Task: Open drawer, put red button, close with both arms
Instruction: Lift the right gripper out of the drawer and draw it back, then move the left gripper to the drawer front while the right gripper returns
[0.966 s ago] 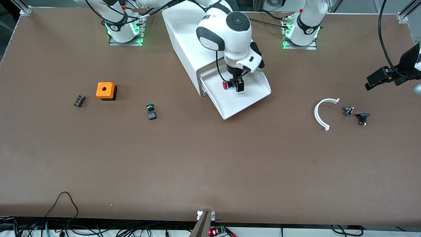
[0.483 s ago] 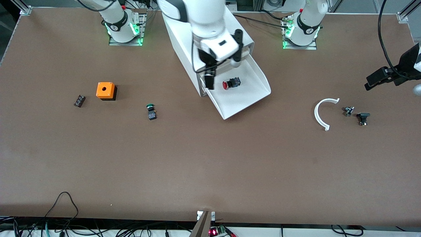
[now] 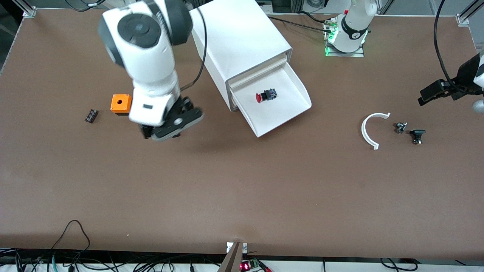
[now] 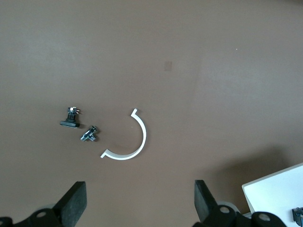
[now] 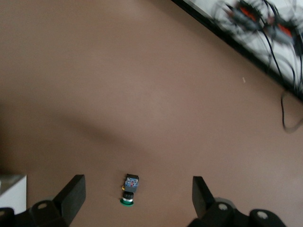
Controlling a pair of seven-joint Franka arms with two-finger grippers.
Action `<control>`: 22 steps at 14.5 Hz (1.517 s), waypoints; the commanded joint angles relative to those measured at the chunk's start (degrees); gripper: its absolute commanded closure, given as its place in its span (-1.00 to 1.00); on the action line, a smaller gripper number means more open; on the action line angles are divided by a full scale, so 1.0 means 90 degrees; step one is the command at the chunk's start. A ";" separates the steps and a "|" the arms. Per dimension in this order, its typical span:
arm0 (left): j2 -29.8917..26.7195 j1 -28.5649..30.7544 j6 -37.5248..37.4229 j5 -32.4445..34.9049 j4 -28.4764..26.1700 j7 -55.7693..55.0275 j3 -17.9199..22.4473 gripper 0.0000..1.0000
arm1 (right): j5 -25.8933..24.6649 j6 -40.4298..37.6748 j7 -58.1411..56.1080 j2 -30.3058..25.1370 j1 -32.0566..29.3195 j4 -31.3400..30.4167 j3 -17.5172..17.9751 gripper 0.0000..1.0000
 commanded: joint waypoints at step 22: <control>0.1749 -0.2120 0.5785 -0.0863 -0.3550 -0.4406 -0.1338 -1.00 | 0.1555 -0.0123 -0.0318 -0.2982 -0.2132 -0.3311 -0.1547 -1.00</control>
